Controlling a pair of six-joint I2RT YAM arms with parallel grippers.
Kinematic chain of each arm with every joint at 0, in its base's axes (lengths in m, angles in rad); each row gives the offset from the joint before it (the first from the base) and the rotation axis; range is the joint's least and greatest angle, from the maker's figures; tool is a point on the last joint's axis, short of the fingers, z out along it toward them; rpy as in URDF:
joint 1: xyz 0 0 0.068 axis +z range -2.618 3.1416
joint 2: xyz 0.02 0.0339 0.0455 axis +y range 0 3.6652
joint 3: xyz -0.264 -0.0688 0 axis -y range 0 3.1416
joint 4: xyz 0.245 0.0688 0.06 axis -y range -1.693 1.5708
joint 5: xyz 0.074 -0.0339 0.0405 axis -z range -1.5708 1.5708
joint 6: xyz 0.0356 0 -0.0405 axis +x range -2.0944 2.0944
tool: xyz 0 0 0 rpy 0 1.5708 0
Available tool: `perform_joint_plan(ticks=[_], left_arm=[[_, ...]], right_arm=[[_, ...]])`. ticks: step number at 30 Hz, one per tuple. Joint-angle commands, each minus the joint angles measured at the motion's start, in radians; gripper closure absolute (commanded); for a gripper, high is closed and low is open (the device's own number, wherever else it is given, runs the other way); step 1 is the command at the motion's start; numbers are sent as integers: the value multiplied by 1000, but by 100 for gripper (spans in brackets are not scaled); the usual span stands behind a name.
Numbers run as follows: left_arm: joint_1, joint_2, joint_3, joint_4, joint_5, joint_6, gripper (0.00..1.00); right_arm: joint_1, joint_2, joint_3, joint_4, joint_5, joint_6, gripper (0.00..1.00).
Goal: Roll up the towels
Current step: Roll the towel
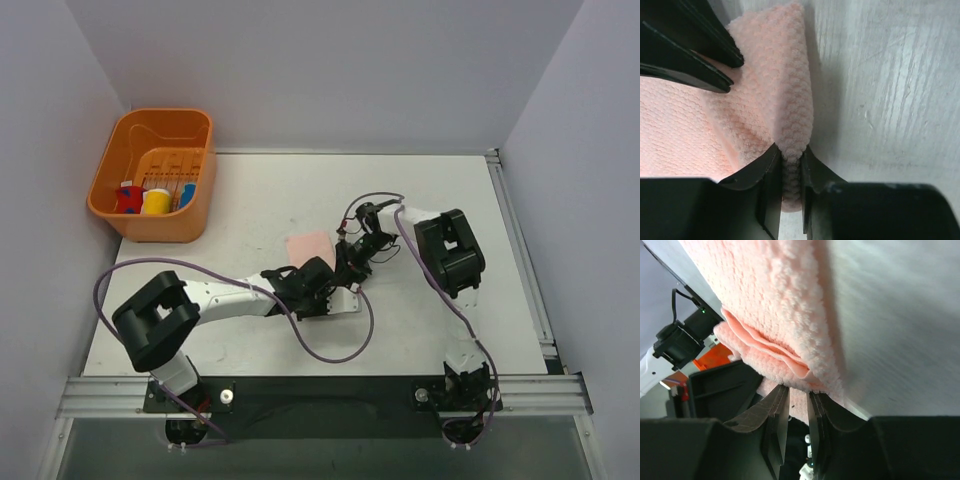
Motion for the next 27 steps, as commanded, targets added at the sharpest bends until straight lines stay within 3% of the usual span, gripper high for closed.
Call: perform_joint_plan(ticks=[1,6,9,17,23,27], left_arm=[[60,-34,-40,-118,140,-47,76],[209,-19,19,-260,411,-44,85],[262,26,72,-343,551,-34,85],[394,236,212,-503,730,31,84],[503,453,373,-673,816,138,81],[523,584,494,-800,814,212,80]], right_arm=[[42,30,-33,33,102,9,77],[-6,-68,-71,48,104,6,72],[-109,-154,-47,50,92,-28,66],[-277,-525,-192,79,113,-247,59],[-238,-833,-350,163,142,-359,54],[-72,-976,-421,185,239,-529,52]])
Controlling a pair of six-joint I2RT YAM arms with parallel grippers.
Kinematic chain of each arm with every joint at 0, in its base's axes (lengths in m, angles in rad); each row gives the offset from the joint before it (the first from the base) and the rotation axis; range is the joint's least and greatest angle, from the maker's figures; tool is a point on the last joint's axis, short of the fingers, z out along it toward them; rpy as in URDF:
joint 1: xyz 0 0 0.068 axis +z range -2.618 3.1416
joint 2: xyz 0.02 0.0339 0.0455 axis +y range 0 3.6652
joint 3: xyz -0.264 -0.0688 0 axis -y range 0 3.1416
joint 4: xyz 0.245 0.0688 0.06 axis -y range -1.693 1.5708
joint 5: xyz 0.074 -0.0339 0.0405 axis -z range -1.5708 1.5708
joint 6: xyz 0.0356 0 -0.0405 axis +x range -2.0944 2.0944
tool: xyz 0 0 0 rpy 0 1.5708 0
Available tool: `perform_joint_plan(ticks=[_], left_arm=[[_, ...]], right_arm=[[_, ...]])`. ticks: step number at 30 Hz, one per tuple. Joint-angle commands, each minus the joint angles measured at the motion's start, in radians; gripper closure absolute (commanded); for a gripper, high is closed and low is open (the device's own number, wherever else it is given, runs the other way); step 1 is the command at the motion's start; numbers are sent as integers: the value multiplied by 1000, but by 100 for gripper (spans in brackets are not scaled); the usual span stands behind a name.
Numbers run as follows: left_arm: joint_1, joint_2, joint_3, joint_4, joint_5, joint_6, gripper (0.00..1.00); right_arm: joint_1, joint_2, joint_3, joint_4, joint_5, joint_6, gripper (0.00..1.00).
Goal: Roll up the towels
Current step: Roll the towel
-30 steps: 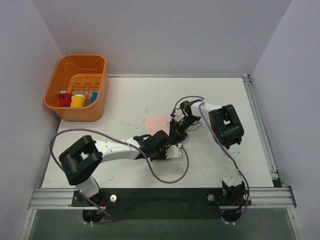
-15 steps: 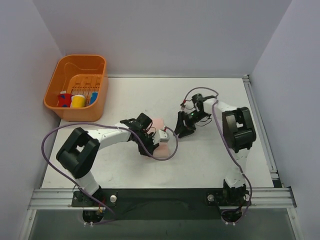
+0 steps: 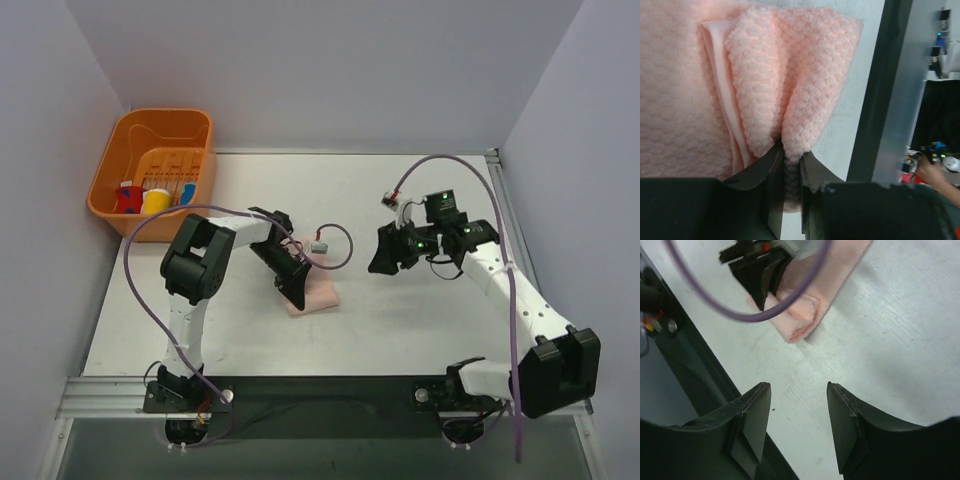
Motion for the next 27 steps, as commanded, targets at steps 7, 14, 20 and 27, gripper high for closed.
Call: perform_joint_plan(ticks=[7,14,20,27], left_arm=[[20,219,161,-224,-130,190,77],[23,242,173,-244,-141,187,75],[31,246,156,-238,-142,180,71],[37,251,162,-235,-139,162,68]], right_arm=[[413,-51,-84,115,287,-368,46],[592,166,-39,273,386,-480,45],[641,321,-28,371,393,-507,45],[658,408,-48,388,334,-504,65]])
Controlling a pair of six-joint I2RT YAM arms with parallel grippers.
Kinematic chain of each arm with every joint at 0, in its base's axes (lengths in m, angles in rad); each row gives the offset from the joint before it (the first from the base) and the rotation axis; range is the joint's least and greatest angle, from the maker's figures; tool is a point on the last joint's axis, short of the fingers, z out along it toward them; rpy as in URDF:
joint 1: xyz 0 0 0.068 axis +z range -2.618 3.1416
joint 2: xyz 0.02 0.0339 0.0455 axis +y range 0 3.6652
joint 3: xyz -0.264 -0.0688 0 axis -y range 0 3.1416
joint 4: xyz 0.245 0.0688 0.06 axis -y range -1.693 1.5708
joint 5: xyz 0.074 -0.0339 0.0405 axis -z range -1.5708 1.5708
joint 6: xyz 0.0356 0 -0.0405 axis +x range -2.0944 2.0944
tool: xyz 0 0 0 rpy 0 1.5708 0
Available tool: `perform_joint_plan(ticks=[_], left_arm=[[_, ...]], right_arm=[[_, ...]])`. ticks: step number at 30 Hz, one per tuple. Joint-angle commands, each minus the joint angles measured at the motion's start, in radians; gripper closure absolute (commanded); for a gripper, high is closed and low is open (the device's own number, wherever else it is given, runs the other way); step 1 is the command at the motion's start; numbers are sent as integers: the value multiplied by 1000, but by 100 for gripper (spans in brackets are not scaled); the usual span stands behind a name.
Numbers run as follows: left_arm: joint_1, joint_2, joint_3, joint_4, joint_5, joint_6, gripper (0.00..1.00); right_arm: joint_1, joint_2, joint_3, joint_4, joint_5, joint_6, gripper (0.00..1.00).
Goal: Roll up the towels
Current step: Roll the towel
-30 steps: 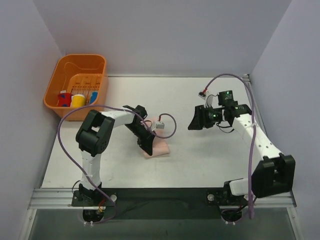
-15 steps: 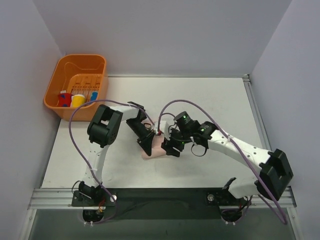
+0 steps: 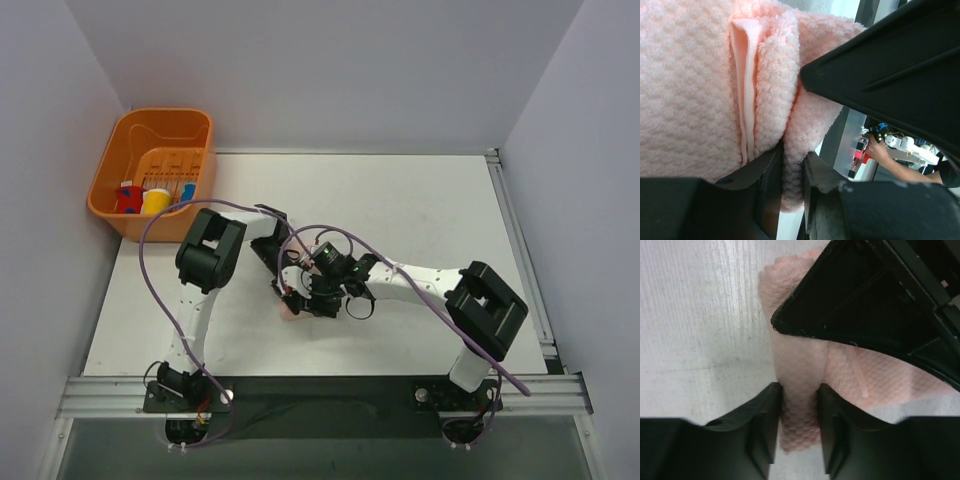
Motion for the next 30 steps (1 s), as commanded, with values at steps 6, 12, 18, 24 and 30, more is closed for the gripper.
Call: perform_joint_plan(ticks=[6,12,18,24,30], left_arm=[[18,4,-55,167,-165,23,60],[76,-99,-86,230,-127,-33,46],[170,-168,-45,250,-118,-86,45],[268,-214,18,276,-116,-144,43],[352,-252,58,322,-103,-180,42]], right_arm=[[-25,107,68,-83,-102,66,96],[-60,130,132,-263,-236,76,100],[-97,203,214,-406,-328,86,100],[-129,234,249,-458,-360,83,100],[-158,312,332,-542,-395,84,100]])
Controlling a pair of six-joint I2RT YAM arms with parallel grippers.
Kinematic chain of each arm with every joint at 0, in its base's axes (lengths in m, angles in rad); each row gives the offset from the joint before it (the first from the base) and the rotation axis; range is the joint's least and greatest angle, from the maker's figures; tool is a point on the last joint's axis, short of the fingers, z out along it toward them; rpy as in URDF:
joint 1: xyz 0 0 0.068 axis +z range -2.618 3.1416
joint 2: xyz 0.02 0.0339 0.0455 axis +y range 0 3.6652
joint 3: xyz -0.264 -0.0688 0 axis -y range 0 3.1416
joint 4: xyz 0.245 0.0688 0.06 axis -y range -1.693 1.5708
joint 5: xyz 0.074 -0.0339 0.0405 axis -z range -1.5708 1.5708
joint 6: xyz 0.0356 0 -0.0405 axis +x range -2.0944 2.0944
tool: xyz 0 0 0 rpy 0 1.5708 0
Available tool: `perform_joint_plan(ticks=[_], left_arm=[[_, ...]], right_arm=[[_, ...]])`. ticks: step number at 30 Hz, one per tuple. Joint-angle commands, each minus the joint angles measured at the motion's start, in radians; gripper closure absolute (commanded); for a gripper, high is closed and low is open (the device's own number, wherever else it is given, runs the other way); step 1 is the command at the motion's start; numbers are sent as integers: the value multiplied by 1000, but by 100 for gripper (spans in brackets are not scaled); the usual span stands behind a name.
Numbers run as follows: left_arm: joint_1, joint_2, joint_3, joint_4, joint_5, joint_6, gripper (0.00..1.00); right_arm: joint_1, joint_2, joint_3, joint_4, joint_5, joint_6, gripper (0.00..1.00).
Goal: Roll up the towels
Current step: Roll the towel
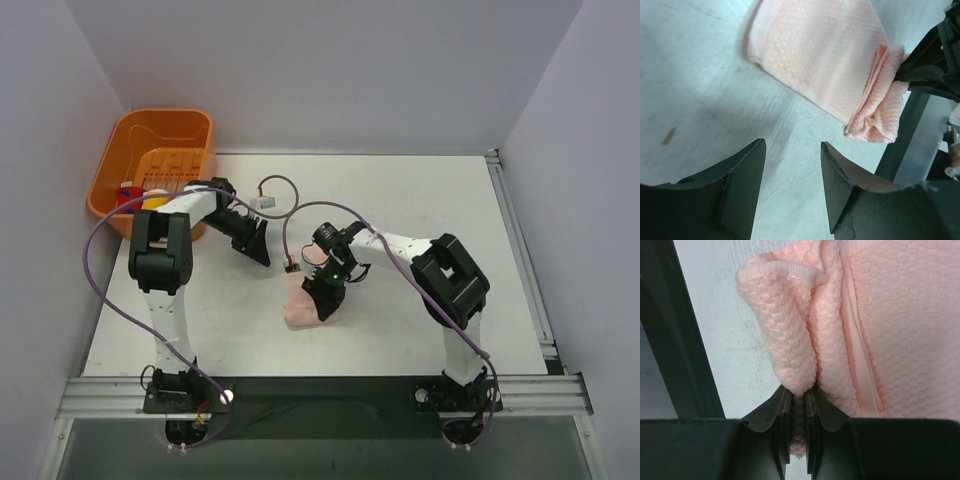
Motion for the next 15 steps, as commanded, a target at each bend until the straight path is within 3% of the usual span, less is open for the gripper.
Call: perform_joint_plan(ticks=[1,10,15], left_arm=[[42,-103,35,79,14,-44,42],[117,-376,-138,364,-15,-198,40],[68,-632,-307,465,-55,-102,39]], right_arm=[[-21,53,70,-138,-51,12,100],[-64,159,130,-199,-189,52,100],[-96,250,208,-262,-265,59,100]])
